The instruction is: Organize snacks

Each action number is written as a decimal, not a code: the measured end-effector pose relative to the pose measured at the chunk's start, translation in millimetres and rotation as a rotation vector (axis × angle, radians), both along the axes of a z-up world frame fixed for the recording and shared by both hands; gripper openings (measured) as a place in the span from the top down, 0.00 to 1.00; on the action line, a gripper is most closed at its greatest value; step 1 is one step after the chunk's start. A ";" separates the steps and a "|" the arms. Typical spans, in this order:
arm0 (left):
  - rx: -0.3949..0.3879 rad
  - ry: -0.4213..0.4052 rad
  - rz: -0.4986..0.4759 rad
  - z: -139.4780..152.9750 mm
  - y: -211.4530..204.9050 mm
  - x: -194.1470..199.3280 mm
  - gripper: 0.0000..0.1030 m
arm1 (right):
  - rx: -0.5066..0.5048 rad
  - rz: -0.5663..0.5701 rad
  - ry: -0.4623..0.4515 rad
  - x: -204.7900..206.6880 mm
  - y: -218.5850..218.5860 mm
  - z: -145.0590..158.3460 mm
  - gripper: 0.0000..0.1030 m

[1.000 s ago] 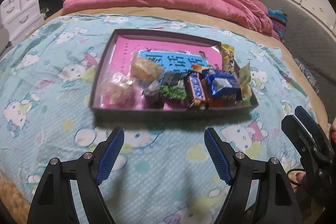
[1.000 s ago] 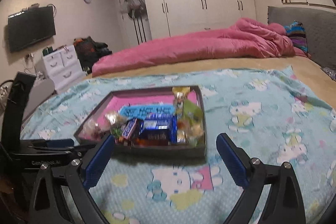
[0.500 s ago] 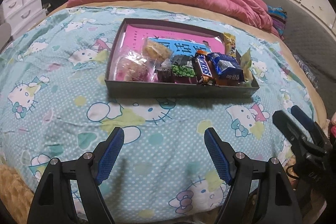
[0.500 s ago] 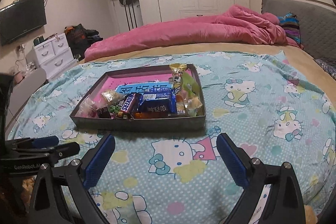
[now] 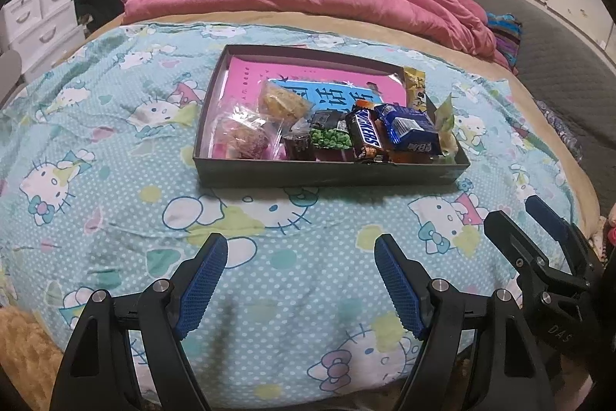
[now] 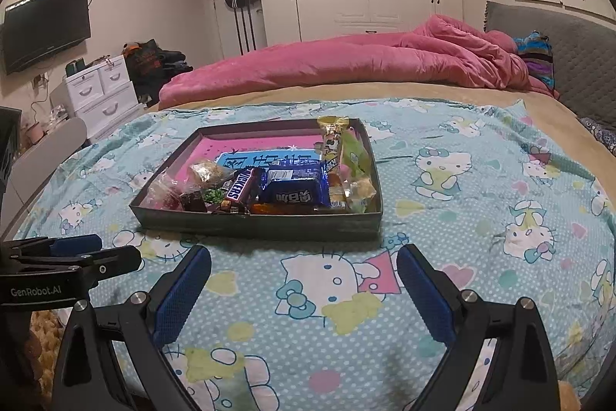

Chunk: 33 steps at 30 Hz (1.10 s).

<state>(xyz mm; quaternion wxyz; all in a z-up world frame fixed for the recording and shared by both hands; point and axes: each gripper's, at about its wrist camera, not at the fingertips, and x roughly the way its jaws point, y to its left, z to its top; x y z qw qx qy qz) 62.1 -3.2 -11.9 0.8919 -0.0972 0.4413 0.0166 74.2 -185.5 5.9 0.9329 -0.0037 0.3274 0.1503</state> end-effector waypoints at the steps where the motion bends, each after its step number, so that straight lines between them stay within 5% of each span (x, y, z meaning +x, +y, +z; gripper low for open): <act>1: 0.001 0.000 0.000 0.1 0.0 -0.1 0.23 | 0.000 0.000 0.000 0.1 0.2 -0.1 0.05; 33: 0.021 0.005 0.010 -0.9 1.5 1.6 0.23 | 0.002 -0.023 -0.006 1.5 -6.1 -0.3 0.05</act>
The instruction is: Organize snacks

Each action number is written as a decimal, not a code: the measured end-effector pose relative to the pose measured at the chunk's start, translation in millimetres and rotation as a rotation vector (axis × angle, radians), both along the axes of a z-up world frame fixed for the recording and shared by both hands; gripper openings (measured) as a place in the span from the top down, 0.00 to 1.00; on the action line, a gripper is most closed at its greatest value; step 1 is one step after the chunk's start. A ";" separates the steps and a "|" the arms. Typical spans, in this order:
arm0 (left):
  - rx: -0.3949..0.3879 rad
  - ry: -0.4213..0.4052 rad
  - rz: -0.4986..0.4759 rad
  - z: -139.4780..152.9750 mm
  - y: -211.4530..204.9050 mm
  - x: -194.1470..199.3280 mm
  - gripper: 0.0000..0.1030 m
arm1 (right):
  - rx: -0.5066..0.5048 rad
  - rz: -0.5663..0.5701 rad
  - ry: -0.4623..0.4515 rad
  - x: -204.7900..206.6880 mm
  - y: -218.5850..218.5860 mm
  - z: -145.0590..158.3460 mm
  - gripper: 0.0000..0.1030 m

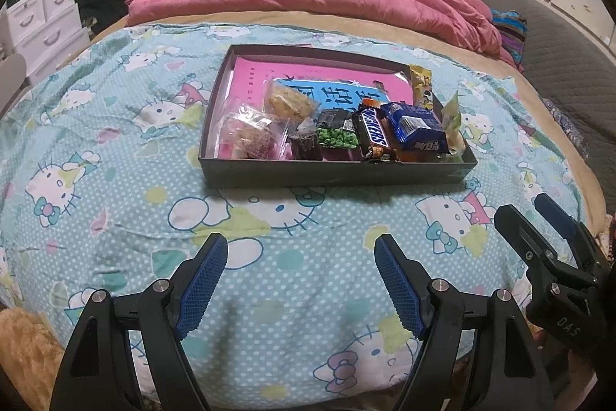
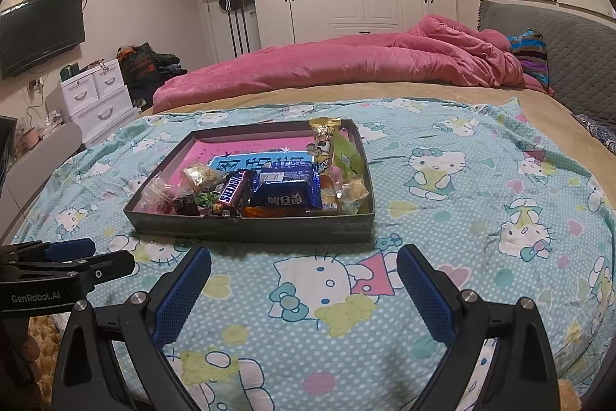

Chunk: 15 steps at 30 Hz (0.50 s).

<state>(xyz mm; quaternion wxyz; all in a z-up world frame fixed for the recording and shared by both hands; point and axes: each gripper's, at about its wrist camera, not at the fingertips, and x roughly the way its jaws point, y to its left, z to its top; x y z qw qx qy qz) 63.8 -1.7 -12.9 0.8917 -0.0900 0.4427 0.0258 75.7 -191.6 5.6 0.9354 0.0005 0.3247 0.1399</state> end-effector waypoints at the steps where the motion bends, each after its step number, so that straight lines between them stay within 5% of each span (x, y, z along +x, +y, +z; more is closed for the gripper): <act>1: -0.002 0.000 -0.001 -0.1 0.0 0.1 0.22 | 0.000 0.000 0.000 0.2 -0.4 -0.2 0.05; 15: -0.017 -0.015 -0.003 3.1 0.1 -1.4 0.22 | -0.007 -0.014 -0.010 -0.4 -1.6 -0.8 0.05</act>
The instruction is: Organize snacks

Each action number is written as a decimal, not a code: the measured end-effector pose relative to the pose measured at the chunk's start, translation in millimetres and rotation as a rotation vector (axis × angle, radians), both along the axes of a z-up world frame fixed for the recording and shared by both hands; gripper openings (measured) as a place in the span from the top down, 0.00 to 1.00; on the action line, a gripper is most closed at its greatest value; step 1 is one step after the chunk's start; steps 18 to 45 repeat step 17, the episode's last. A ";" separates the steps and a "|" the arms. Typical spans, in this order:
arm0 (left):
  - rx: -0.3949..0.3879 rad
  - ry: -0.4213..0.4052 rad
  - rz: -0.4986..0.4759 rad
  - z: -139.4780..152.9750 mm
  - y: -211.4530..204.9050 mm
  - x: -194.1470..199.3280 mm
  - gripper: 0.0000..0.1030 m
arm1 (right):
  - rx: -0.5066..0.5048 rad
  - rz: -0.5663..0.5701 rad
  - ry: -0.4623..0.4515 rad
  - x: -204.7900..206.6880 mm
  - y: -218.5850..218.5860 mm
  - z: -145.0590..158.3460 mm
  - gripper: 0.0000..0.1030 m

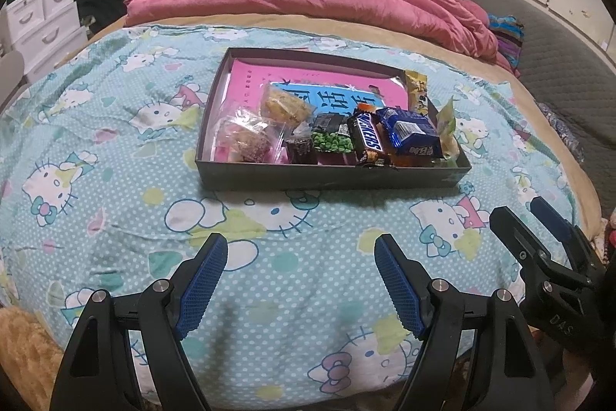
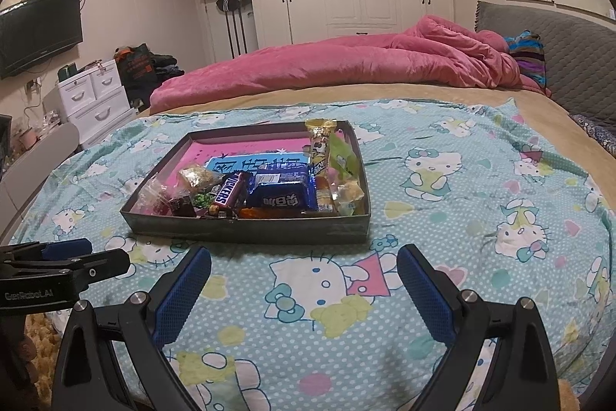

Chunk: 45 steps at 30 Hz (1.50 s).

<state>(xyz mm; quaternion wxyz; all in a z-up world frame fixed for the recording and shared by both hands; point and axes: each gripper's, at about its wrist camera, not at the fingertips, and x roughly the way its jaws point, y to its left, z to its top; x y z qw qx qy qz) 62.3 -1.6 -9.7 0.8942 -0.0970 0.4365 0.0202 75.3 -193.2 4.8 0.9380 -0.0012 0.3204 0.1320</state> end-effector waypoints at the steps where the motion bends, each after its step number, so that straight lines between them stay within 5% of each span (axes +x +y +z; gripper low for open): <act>1: 0.006 -0.002 0.003 0.4 -0.4 -0.2 0.23 | -0.002 -0.003 -0.003 0.0 0.0 0.3 0.05; 12: -0.005 0.012 0.042 -4.0 14.3 11.0 0.22 | 0.002 -0.054 -0.009 8.0 -10.9 -0.1 0.05; 17: -0.017 -0.052 0.091 5.5 47.6 23.7 0.22 | 0.008 -0.115 -0.008 24.8 -30.9 -0.7 0.05; 45: -0.017 -0.052 0.091 5.5 47.6 23.7 0.22 | 0.008 -0.115 -0.008 24.8 -30.9 -0.7 0.05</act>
